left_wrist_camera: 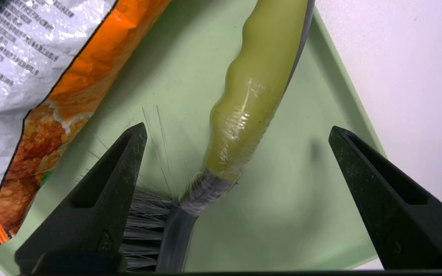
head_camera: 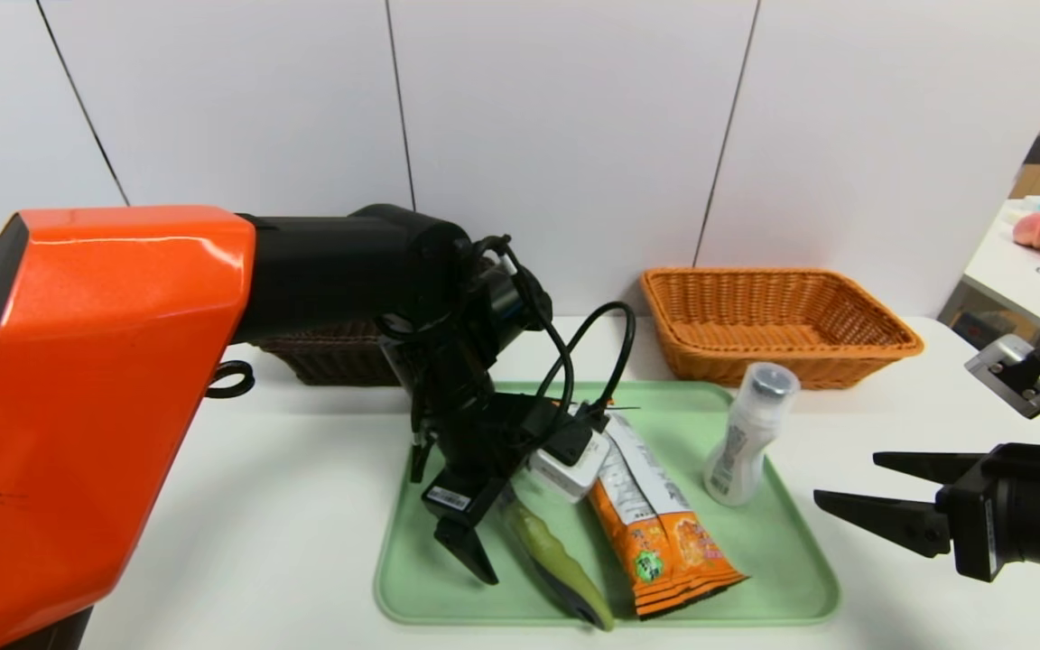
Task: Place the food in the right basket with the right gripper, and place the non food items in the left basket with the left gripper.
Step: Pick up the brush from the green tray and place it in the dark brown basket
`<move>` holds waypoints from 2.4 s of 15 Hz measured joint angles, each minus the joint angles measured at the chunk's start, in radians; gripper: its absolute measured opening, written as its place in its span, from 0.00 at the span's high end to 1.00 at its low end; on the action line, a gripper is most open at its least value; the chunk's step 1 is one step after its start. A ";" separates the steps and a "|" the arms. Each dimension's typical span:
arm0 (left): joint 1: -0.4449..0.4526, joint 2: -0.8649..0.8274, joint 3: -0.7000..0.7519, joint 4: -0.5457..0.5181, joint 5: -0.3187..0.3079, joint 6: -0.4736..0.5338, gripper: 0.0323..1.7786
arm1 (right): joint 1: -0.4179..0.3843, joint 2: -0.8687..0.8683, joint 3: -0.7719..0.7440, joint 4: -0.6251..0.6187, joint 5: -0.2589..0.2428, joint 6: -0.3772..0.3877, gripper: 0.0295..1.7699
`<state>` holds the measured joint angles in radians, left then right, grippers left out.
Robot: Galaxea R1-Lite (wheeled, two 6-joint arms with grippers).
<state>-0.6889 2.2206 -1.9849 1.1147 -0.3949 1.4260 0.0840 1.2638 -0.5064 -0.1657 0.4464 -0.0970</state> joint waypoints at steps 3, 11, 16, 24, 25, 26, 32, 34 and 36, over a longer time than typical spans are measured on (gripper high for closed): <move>-0.011 0.002 0.000 -0.004 0.003 -0.014 0.05 | 0.000 0.002 -0.001 0.000 0.000 0.000 0.04; -0.019 0.017 0.000 -0.015 0.000 0.010 0.05 | 0.000 0.000 0.002 0.000 0.000 0.000 0.04; -0.020 0.010 -0.001 -0.014 -0.003 0.089 0.05 | 0.000 0.000 0.002 0.000 0.000 0.000 0.04; -0.035 0.014 0.000 -0.012 0.001 0.084 0.05 | 0.000 -0.003 0.002 0.000 0.000 0.000 0.04; -0.035 0.016 0.000 -0.013 0.001 0.084 0.05 | 0.000 -0.003 0.002 0.000 0.000 0.001 0.04; -0.035 0.018 0.000 -0.012 0.002 0.084 0.17 | 0.000 -0.003 0.002 0.000 0.000 0.000 0.04; -0.034 0.030 0.000 -0.012 0.004 0.086 0.61 | 0.000 -0.004 0.002 0.000 0.000 0.001 0.04; -0.031 0.036 0.000 -0.009 0.006 0.087 0.73 | 0.000 -0.004 0.002 0.000 -0.001 0.010 0.04; -0.026 0.039 0.000 -0.009 0.006 0.087 0.73 | 0.000 -0.004 0.002 0.000 0.000 0.016 0.04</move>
<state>-0.7153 2.2596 -1.9849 1.1053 -0.3887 1.5134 0.0840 1.2598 -0.5045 -0.1657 0.4460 -0.0809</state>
